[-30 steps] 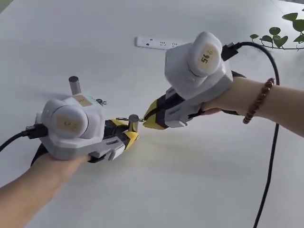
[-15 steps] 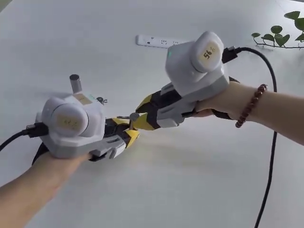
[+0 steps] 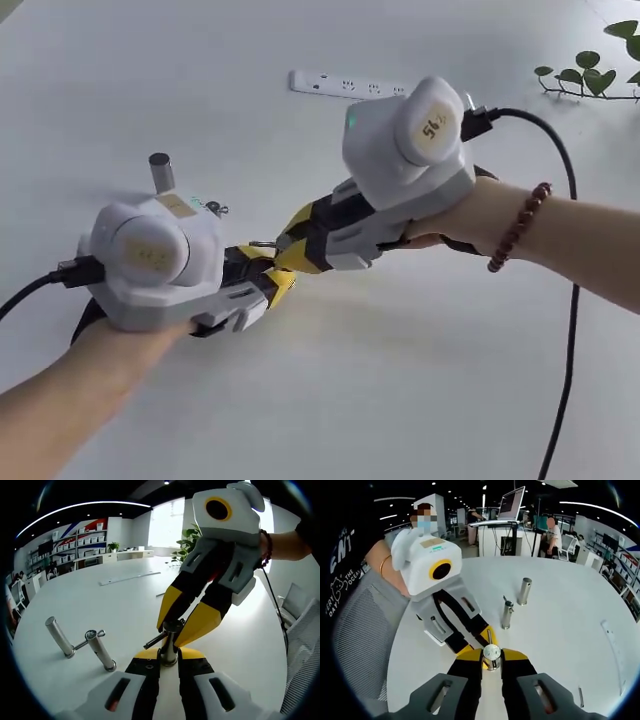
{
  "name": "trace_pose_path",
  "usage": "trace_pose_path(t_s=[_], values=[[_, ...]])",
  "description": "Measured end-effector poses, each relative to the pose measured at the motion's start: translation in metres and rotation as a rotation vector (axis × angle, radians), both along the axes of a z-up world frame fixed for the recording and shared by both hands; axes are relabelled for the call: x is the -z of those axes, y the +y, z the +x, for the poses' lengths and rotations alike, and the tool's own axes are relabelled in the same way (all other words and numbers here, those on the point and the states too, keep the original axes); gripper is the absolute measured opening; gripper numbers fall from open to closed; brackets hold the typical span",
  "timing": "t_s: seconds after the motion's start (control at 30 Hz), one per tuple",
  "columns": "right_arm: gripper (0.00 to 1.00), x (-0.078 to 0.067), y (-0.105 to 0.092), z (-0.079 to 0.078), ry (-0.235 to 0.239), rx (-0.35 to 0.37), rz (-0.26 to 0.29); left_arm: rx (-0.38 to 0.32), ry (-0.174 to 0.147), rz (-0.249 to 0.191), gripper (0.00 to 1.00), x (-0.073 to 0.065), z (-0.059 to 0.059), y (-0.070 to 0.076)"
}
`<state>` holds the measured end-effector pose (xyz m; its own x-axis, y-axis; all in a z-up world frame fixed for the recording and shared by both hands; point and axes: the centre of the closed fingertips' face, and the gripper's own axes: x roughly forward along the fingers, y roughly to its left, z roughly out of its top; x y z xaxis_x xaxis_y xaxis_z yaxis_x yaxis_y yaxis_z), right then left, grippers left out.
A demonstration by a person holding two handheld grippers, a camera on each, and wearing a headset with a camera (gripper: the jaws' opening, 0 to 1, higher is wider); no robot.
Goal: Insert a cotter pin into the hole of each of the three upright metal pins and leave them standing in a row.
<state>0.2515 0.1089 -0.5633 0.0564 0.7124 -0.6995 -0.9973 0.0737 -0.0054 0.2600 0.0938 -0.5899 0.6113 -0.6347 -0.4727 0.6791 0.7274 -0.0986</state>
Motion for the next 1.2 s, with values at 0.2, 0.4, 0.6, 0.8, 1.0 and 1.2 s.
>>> trace_pose_path(t_s=[0.2, 0.4, 0.6, 0.8, 1.0, 1.2], values=[[0.08, 0.000, 0.001, 0.004, -0.001, -0.004, 0.001, -0.004, -0.006, 0.004, 0.11, 0.000, 0.004, 0.000], [0.08, -0.001, 0.002, 0.013, -0.006, -0.001, 0.004, -0.010, -0.014, 0.003, 0.11, -0.002, 0.011, 0.001], [0.08, -0.002, 0.001, 0.024, -0.003, 0.003, 0.011, -0.024, -0.027, -0.003, 0.11, -0.004, 0.020, 0.001], [0.08, -0.002, -0.001, 0.034, -0.004, 0.009, 0.012, -0.044, -0.031, -0.005, 0.11, -0.004, 0.029, 0.000], [0.08, -0.001, 0.000, 0.040, -0.002, 0.021, 0.018, -0.070, -0.026, -0.009, 0.11, -0.002, 0.037, 0.000], [0.08, 0.001, -0.001, 0.039, 0.007, 0.024, 0.022, -0.085, -0.015, -0.007, 0.11, 0.001, 0.038, 0.001]])
